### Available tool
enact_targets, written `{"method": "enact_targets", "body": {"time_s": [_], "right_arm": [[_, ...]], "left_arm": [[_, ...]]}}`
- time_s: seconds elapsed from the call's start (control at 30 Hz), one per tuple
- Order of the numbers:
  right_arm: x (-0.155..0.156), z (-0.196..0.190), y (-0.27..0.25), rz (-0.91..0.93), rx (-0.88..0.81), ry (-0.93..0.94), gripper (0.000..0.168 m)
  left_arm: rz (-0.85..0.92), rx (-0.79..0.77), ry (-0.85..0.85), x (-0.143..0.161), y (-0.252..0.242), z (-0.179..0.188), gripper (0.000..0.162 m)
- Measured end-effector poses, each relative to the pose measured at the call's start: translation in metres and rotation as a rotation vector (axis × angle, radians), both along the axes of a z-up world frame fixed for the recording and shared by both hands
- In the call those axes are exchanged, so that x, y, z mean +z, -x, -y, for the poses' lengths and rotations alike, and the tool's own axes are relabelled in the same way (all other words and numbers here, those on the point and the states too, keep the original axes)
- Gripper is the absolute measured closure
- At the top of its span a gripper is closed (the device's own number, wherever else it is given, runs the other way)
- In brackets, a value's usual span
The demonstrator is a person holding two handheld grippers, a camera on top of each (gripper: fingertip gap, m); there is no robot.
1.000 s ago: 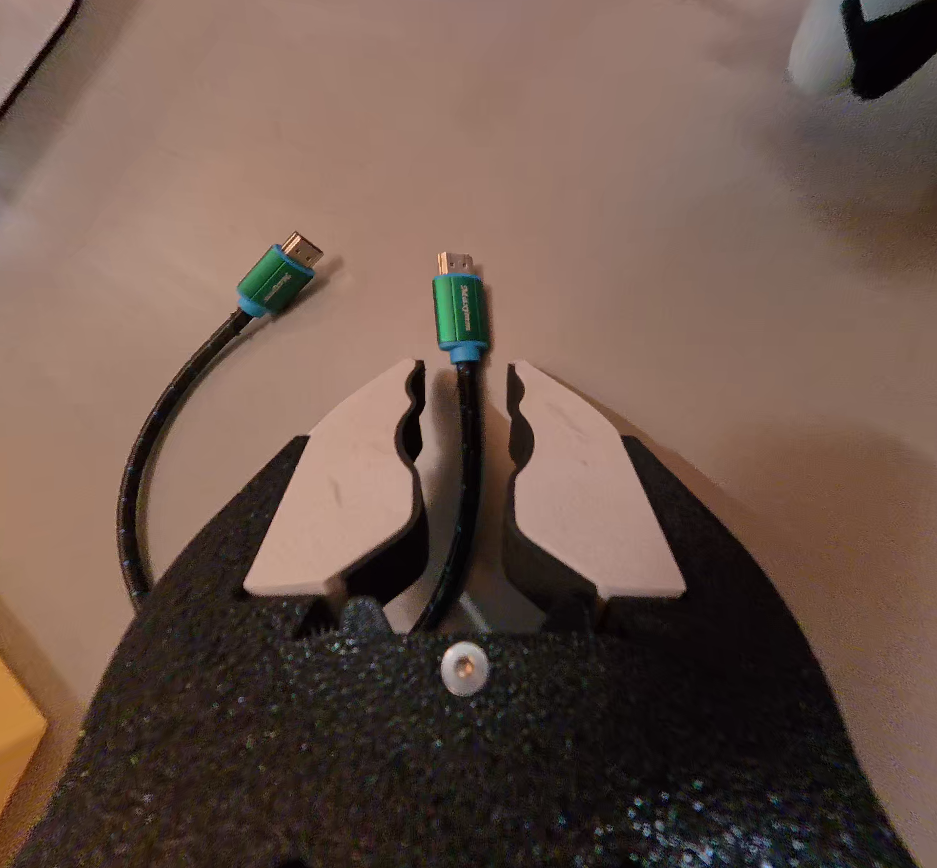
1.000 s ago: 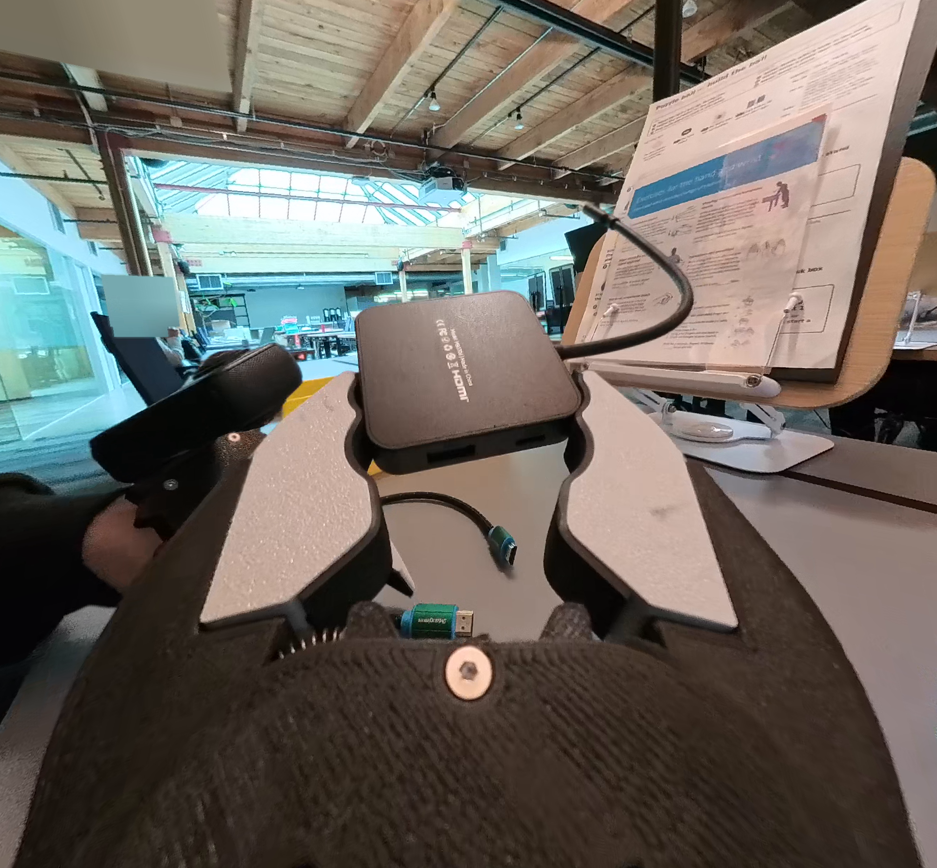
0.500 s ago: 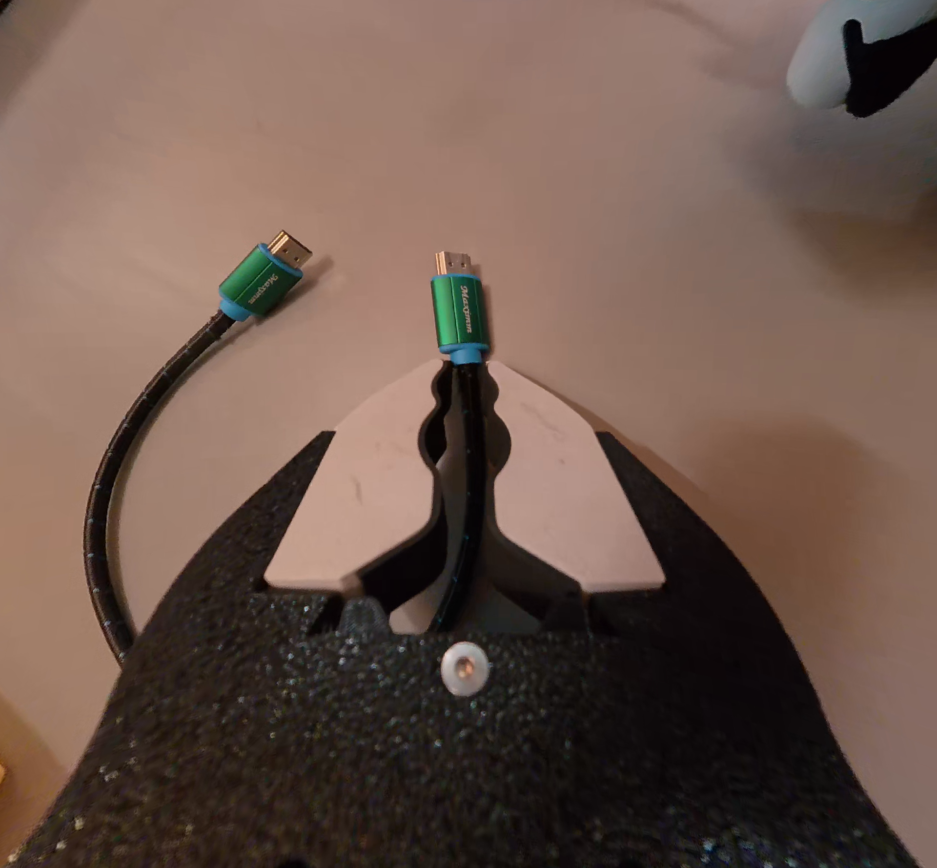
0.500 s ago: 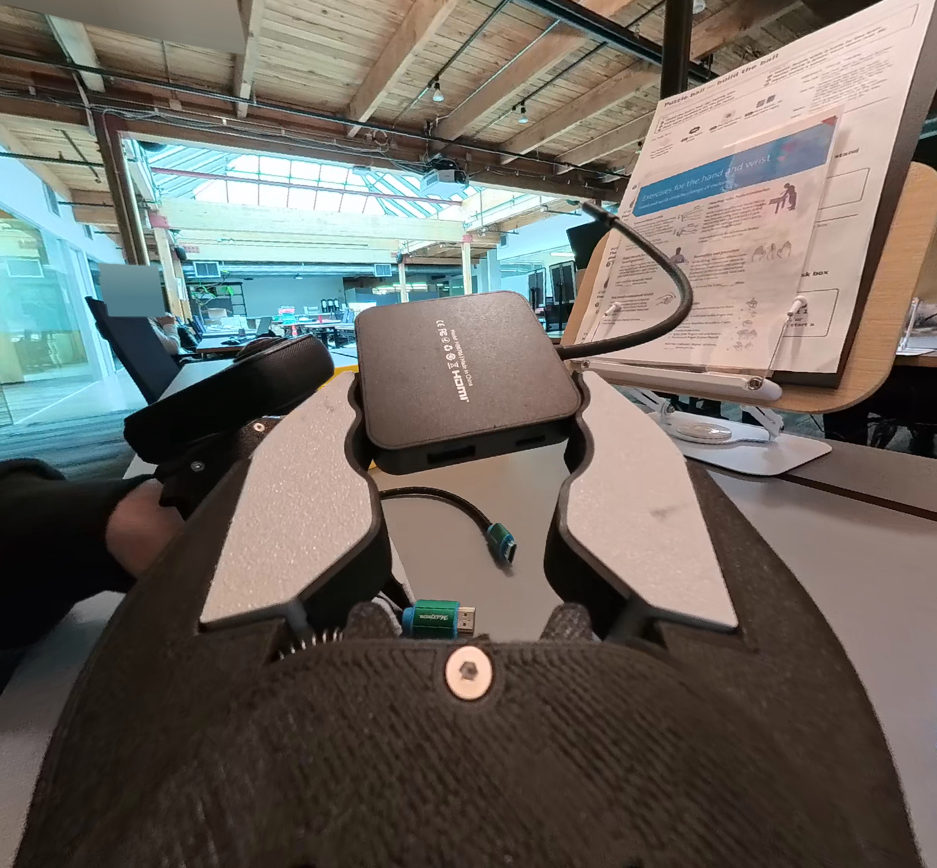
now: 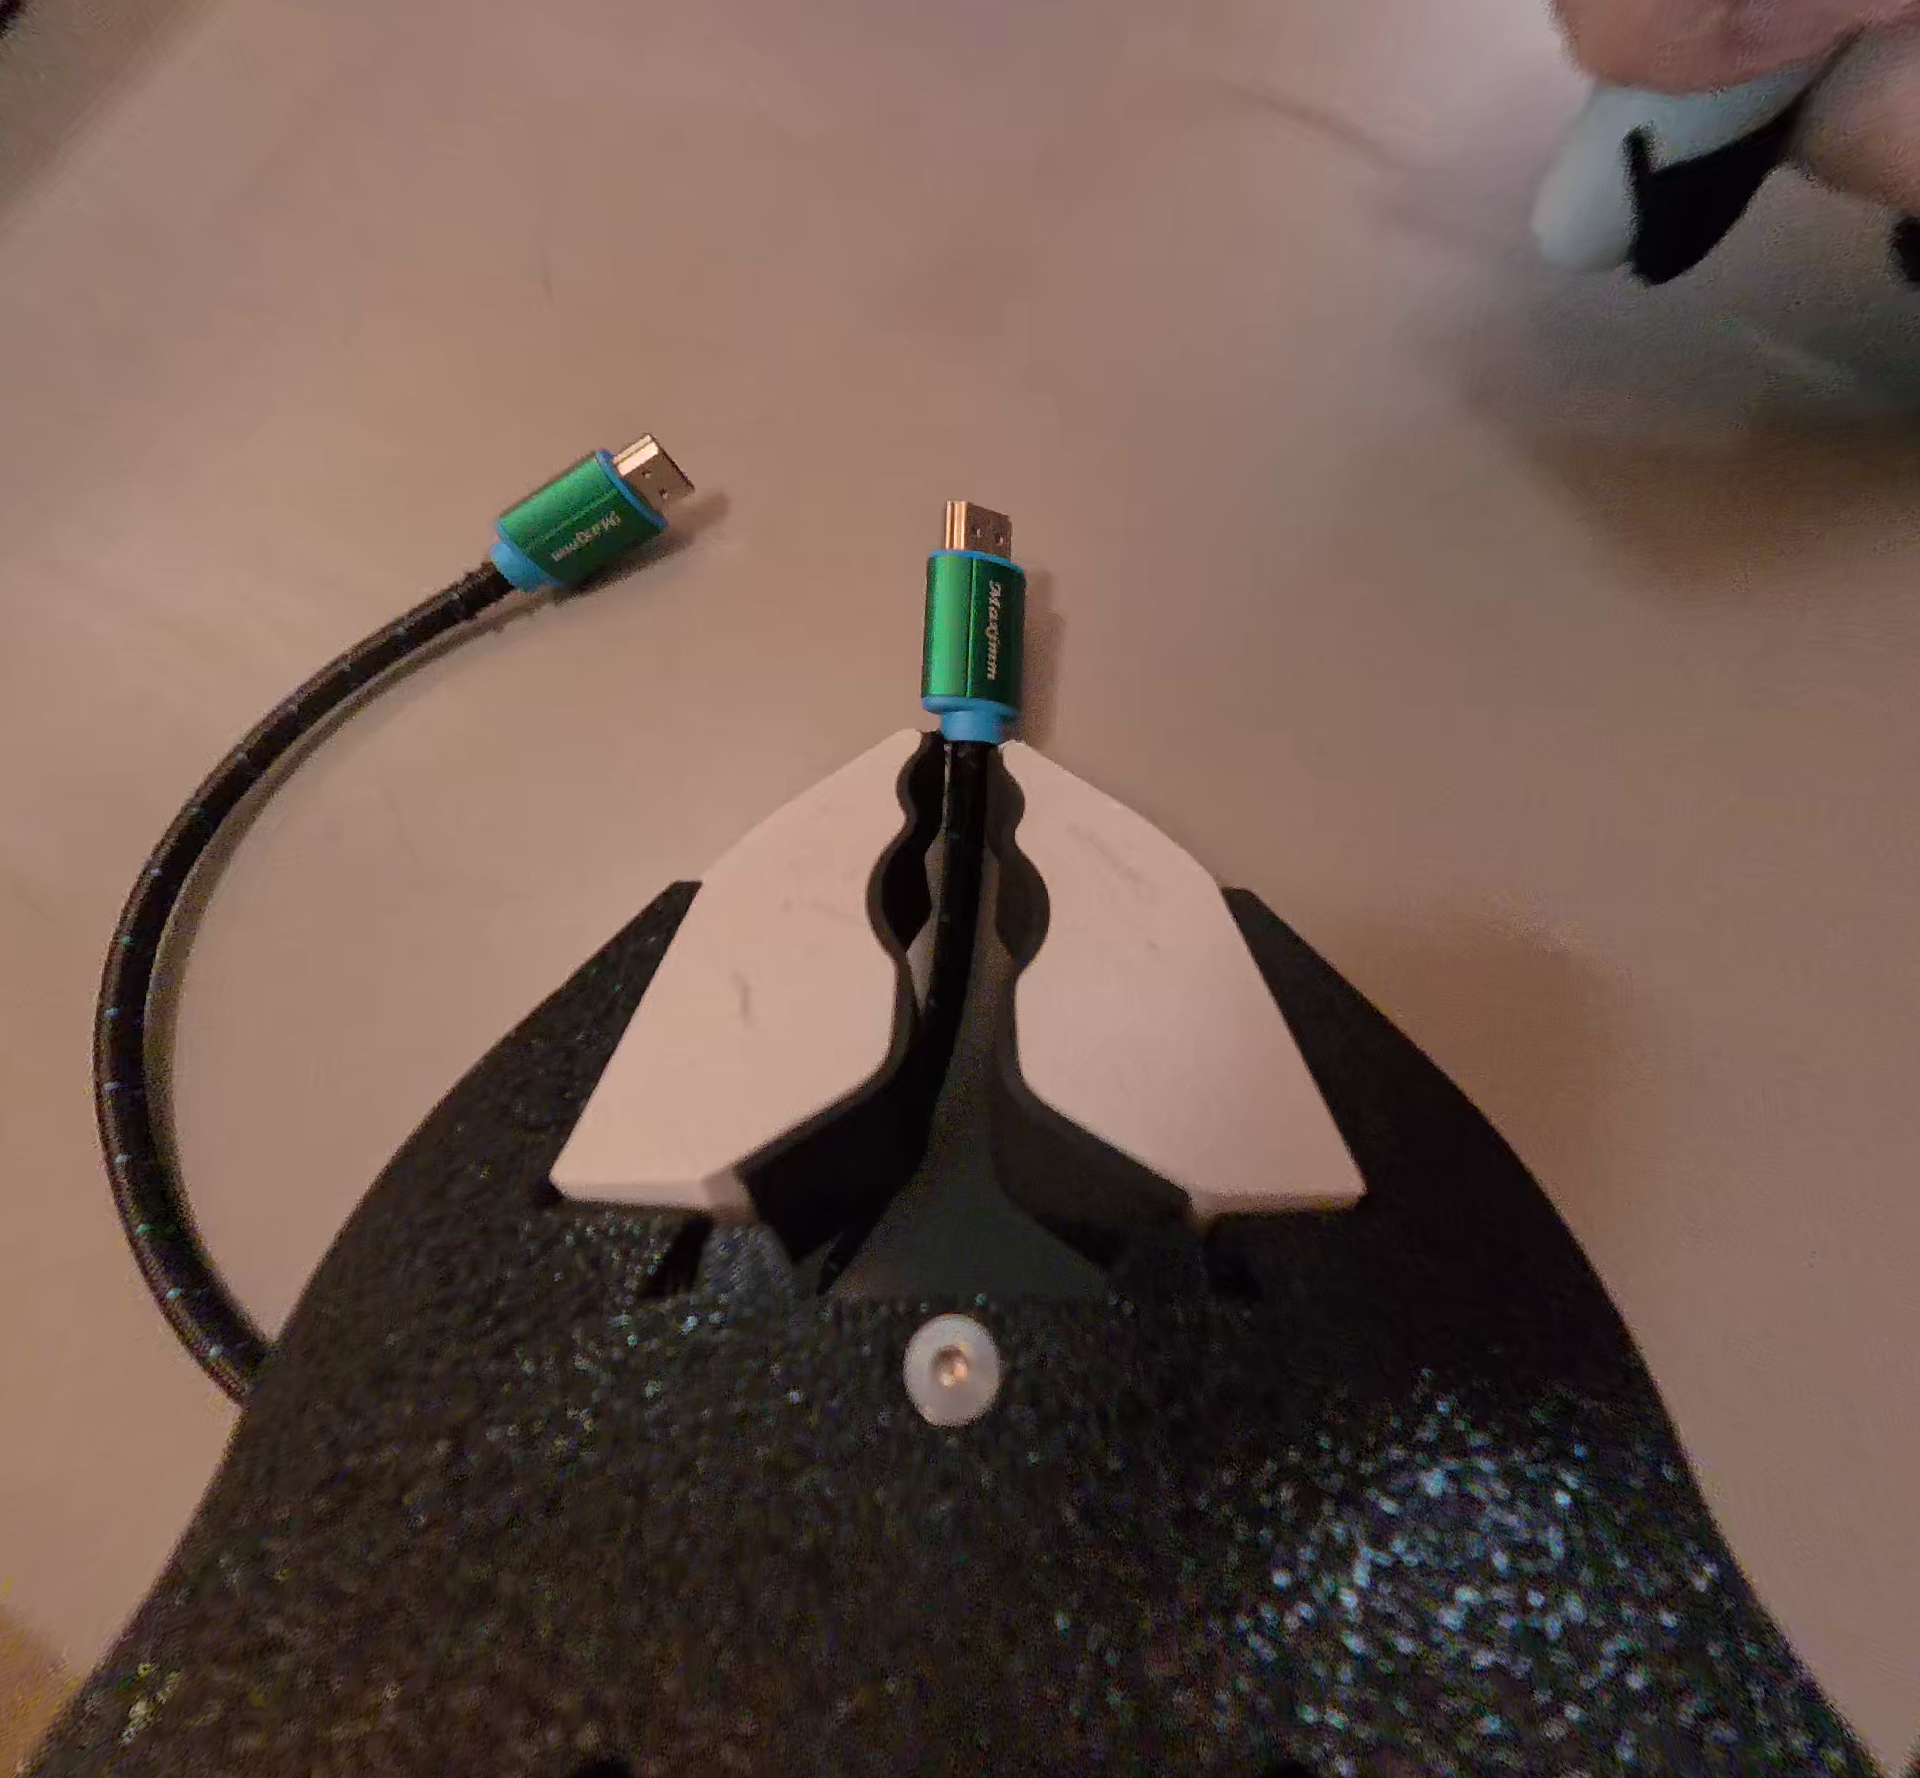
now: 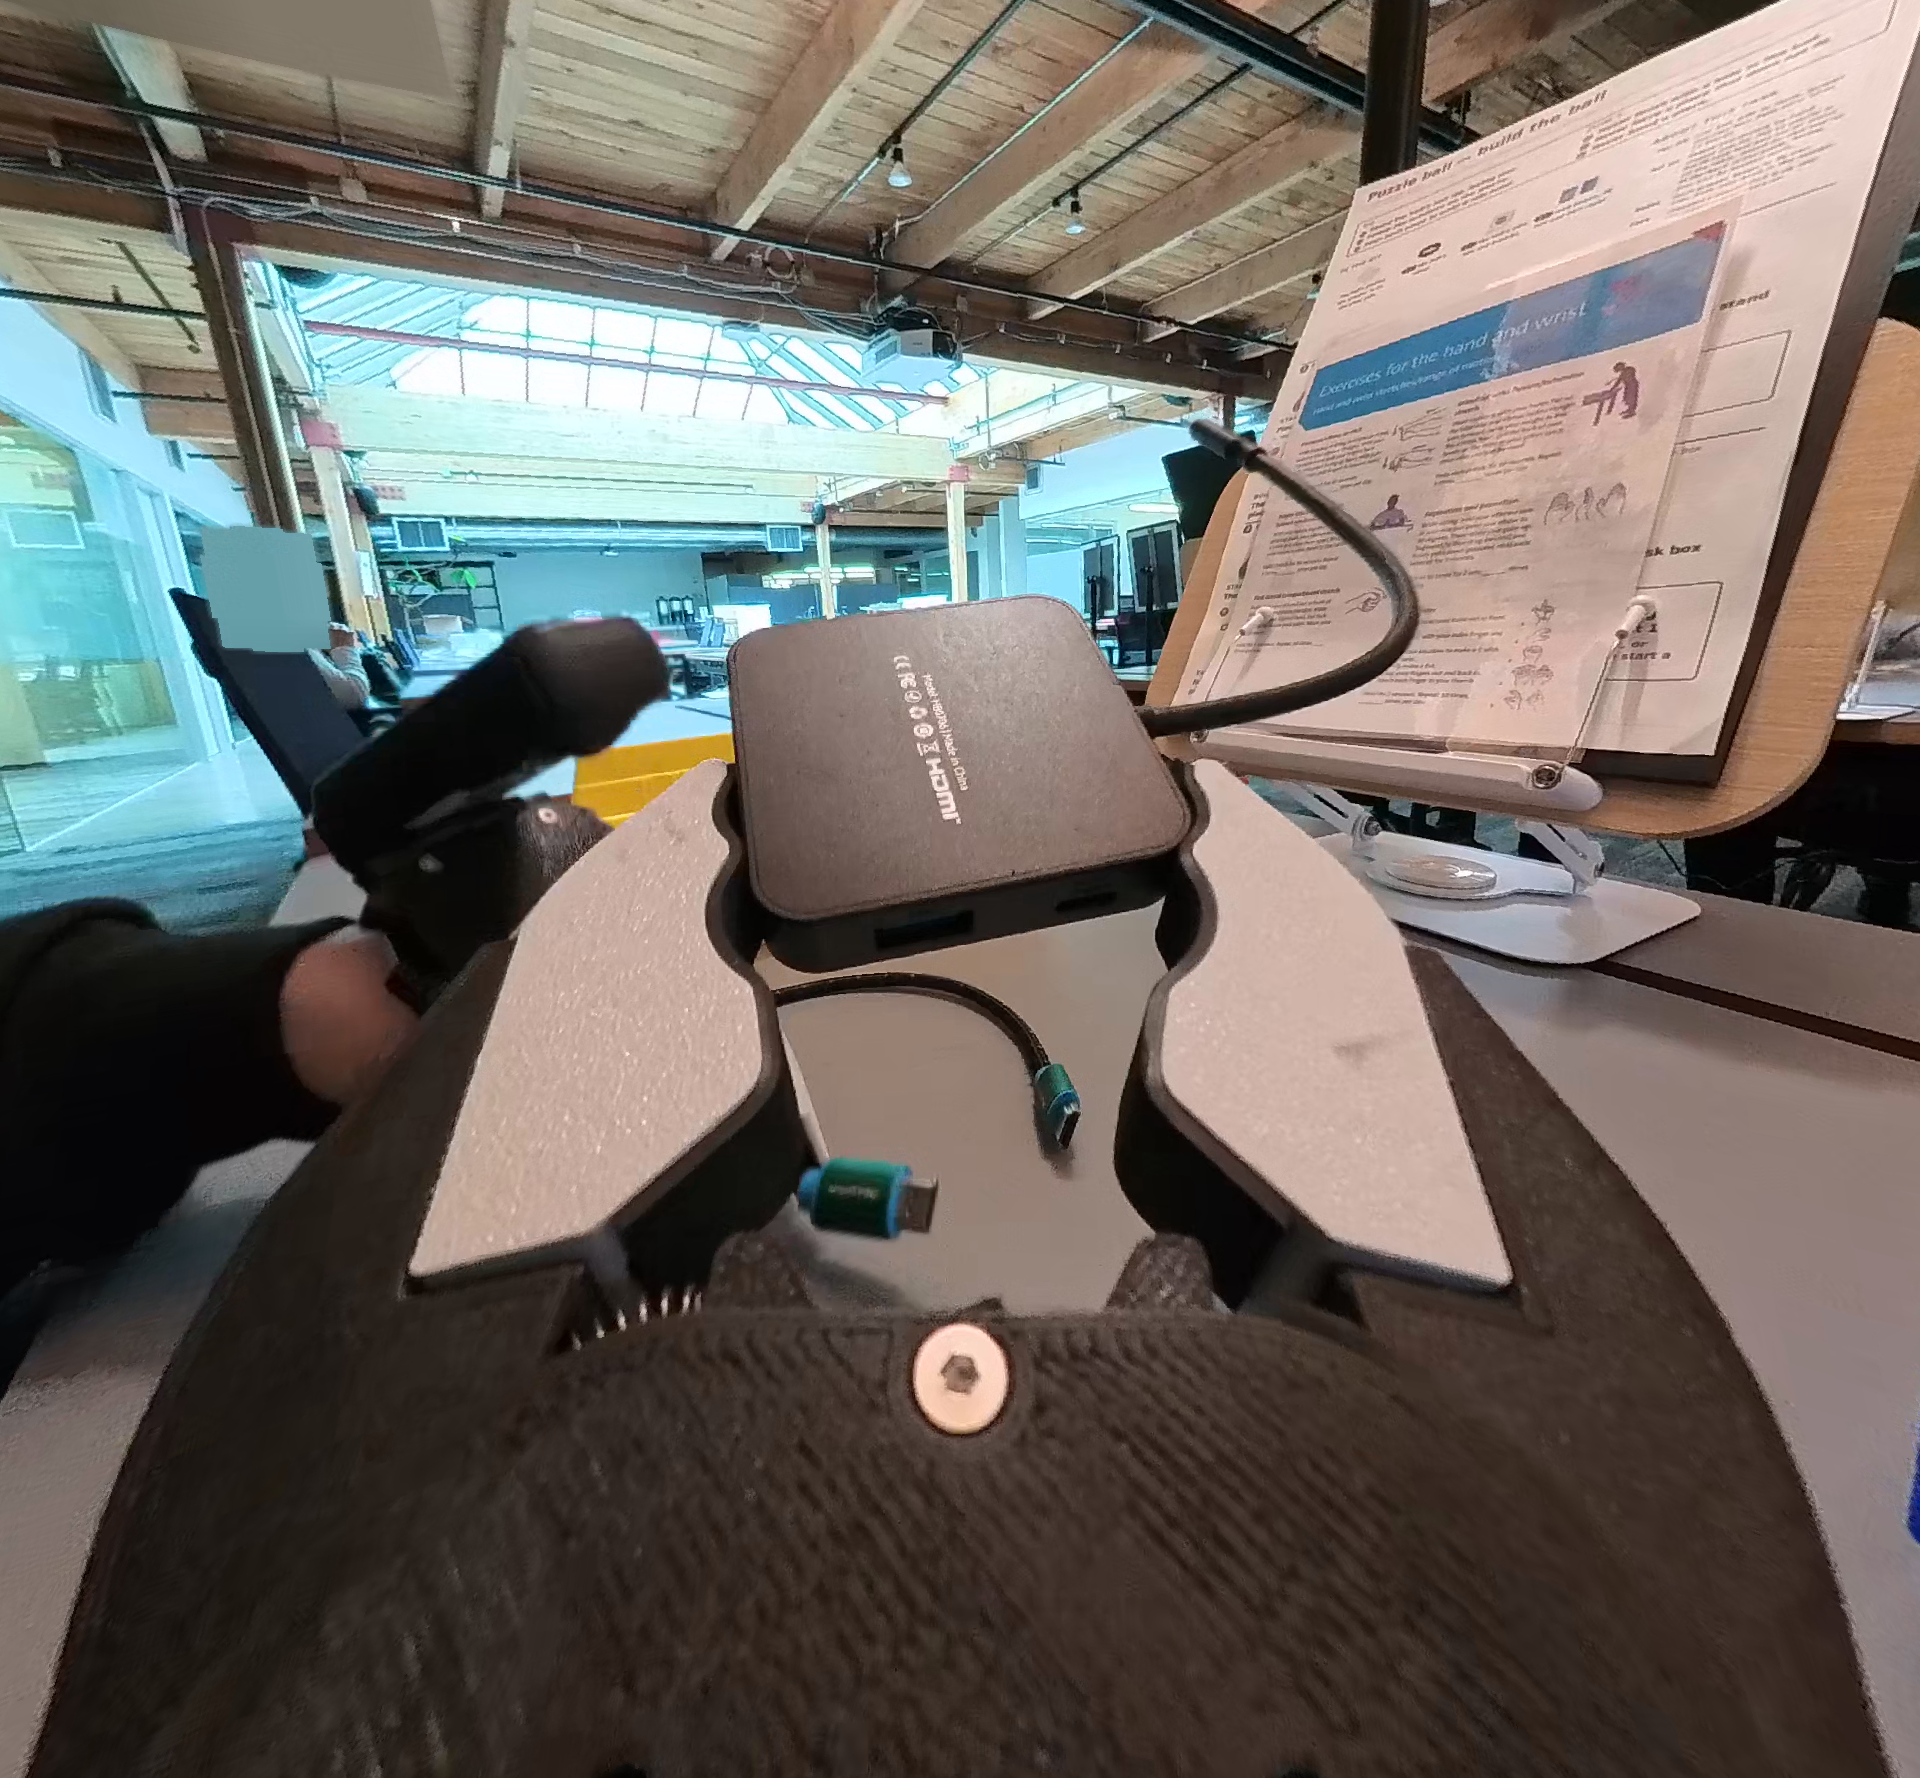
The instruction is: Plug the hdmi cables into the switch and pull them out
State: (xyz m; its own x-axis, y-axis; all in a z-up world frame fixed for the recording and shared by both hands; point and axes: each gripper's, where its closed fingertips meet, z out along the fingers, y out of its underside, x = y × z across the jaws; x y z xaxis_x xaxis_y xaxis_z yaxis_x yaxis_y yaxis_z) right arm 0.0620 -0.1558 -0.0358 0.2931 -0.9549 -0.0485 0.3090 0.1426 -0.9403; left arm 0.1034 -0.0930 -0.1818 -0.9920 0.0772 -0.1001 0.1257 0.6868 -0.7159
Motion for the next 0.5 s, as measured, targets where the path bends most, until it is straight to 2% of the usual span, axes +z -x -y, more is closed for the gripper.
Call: {"method": "enact_targets", "body": {"time_s": [0.03,0.17,0.3,0.4,0.5], "right_arm": [[0.0,-0.001,0.0,-0.002,0.001,0.005,0.091],[-0.004,-0.013,-0.001,-0.018,0.064,0.037,0.091],[-0.009,-0.037,0.002,-0.035,0.196,0.11,0.091],[-0.013,-0.054,0.007,-0.034,0.291,0.16,0.091],[-0.01,-0.06,0.012,-0.003,0.322,0.178,0.091]], "left_arm": [[-0.016,-0.003,0.019,0.007,-0.001,-0.001,0.155],[-0.064,-0.03,0.077,0.035,-0.005,-0.008,0.154],[-0.142,-0.125,0.071,0.057,0.001,-0.018,0.154],[-0.199,-0.263,0.005,0.075,0.012,-0.031,0.154],[-0.165,-0.395,-0.113,0.092,0.017,-0.049,0.154]]}}
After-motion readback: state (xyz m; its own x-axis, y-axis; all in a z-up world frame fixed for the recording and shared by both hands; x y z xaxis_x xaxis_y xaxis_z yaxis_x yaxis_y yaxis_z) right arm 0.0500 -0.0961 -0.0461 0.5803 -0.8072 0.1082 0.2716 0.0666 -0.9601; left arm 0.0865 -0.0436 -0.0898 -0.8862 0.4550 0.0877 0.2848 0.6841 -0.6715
